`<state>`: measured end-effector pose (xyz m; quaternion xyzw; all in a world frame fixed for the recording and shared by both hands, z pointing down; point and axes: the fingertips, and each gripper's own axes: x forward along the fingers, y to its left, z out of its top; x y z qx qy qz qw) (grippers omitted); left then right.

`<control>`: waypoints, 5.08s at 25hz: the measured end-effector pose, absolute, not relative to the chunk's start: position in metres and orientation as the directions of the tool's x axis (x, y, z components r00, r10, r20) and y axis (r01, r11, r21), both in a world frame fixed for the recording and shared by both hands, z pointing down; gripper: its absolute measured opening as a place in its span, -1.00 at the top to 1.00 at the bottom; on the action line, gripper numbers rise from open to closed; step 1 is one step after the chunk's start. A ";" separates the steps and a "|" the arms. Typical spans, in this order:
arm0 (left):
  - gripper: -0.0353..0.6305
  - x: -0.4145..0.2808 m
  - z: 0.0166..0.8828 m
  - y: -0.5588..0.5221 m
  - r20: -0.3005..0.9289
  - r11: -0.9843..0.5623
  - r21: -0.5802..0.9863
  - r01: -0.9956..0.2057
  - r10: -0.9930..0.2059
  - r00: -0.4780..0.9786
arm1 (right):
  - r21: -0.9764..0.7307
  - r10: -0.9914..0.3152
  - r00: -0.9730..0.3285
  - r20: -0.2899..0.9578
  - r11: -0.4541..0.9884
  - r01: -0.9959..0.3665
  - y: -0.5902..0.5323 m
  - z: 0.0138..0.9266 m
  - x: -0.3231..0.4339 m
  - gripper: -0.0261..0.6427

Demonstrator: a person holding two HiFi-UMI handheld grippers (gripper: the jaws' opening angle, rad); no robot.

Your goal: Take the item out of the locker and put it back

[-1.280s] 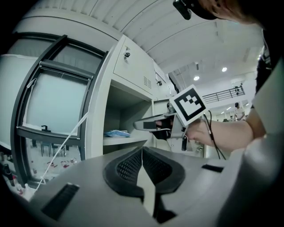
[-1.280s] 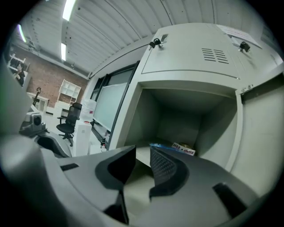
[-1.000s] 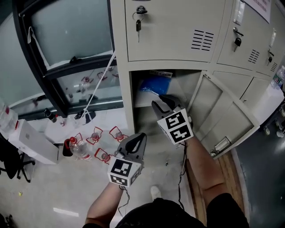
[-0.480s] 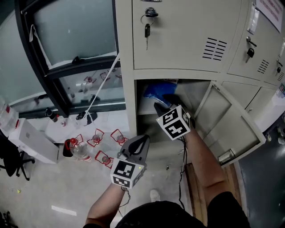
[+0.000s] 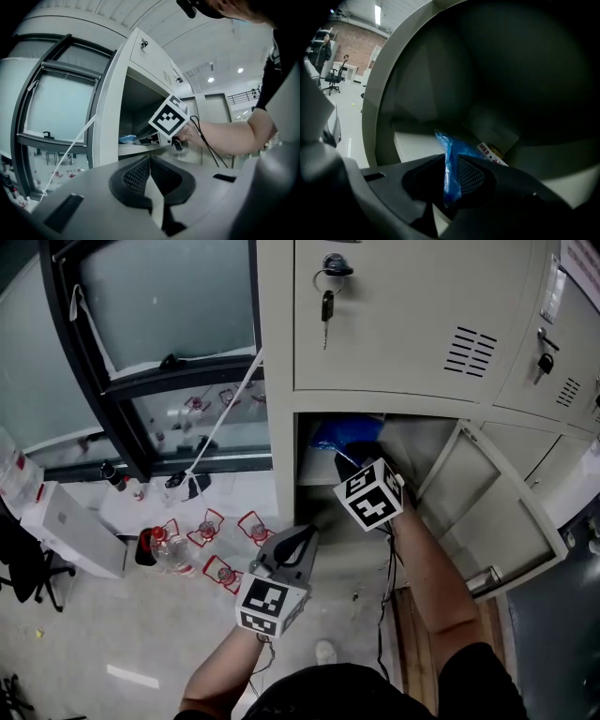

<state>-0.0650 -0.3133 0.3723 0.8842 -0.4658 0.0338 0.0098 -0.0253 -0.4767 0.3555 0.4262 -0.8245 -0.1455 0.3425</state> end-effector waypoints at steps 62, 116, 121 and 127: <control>0.87 -0.069 0.399 -0.138 0.121 -0.641 0.045 -0.767 -0.758 0.641 | 0.468 -0.868 -0.407 0.285 0.496 -0.731 -0.237 0.365 -0.019 0.87; 0.87 -0.056 0.468 -0.261 0.227 -0.525 0.104 -0.845 -0.815 0.534 | 0.374 -0.768 -0.463 0.443 0.628 -0.682 -0.393 0.491 -0.014 0.87; 0.87 -0.056 0.474 -0.276 0.234 -0.516 0.110 -0.850 -0.817 0.526 | 0.367 -0.753 -0.462 0.469 0.641 -0.674 -0.415 0.506 -0.016 0.87; 0.87 -0.058 0.481 -0.289 0.239 -0.500 0.124 -0.857 -0.823 0.515 | 0.364 -0.741 -0.459 0.490 0.653 -0.664 -0.434 0.520 -0.019 0.87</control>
